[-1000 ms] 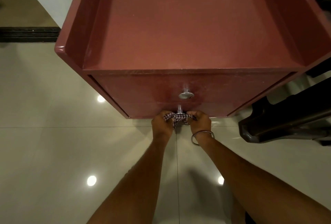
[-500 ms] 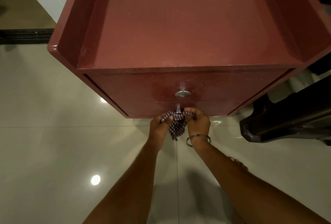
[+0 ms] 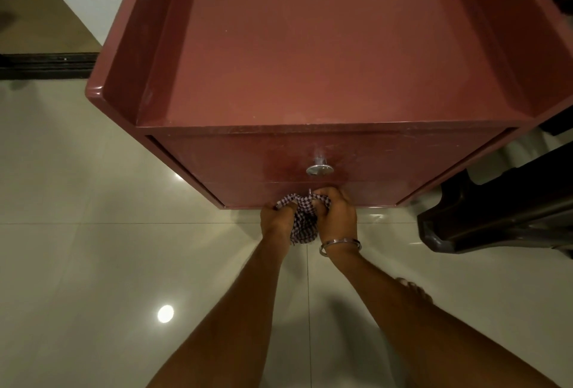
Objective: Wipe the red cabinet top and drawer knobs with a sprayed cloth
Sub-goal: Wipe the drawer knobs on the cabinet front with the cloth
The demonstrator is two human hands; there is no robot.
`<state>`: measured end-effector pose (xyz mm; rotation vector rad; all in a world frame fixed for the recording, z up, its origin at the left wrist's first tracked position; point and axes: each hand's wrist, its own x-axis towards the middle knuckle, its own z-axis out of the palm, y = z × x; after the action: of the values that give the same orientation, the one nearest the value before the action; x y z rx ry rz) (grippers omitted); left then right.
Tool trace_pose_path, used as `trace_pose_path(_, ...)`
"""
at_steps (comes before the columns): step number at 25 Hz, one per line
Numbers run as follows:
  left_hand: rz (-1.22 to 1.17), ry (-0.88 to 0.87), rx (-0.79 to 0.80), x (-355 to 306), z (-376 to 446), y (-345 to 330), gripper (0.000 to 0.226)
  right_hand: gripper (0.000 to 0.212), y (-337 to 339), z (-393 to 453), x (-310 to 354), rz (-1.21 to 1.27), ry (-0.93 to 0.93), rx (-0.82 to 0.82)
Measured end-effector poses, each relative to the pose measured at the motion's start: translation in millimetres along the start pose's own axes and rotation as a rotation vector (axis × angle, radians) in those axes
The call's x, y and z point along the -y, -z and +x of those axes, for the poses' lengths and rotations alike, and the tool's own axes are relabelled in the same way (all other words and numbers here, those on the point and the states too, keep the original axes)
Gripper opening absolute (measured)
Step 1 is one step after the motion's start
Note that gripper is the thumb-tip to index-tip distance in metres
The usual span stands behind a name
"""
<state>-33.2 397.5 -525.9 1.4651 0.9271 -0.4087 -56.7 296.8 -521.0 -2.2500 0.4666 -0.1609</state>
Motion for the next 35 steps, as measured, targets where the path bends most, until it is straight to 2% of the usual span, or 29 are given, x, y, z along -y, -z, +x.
trace_pose_path(4, 0.019, -0.079, 0.114, -4, 0, 5, 0.018, 0.021, -4, -2, -3, 0.222, -0.247, -0.084)
trace_pose_path(9, 0.063, -0.043, 0.118, 0, 2, -1, 0.025, 0.025, -16, 16, -18, 0.356, -0.567, 0.025)
trace_pose_path(12, -0.02, 0.002, 0.19, -4, 2, 2, 0.029, 0.033, -21, 24, -22, 0.556, -0.759, 0.094)
trace_pose_path(14, -0.089, 0.038, 0.266, -7, 4, 11, 0.031, 0.033, -17, 20, -23, 0.732, -0.812, 0.075)
trace_pose_path(18, -0.155, 0.03, 0.335, -2, 11, 23, 0.034, 0.03, -8, -1, -22, 0.879, -0.747, -0.048)
trace_pose_path(25, -0.005, 0.027, 0.15, -5, 7, 0, 0.025, 0.036, -20, 19, -16, 0.487, -0.751, 0.003)
trace_pose_path(29, -0.043, -0.001, 0.169, -6, 1, 10, 0.027, 0.021, -4, -1, 13, 0.392, -0.511, -0.119)
trace_pose_path(33, -0.119, -0.045, 0.189, -7, -3, 18, 0.021, 0.018, -8, -6, 31, 0.257, -0.153, -0.087)
trace_pose_path(35, -0.055, -0.022, 0.13, -6, 4, 16, 0.023, 0.018, -13, -3, 29, 0.196, -0.134, -0.09)
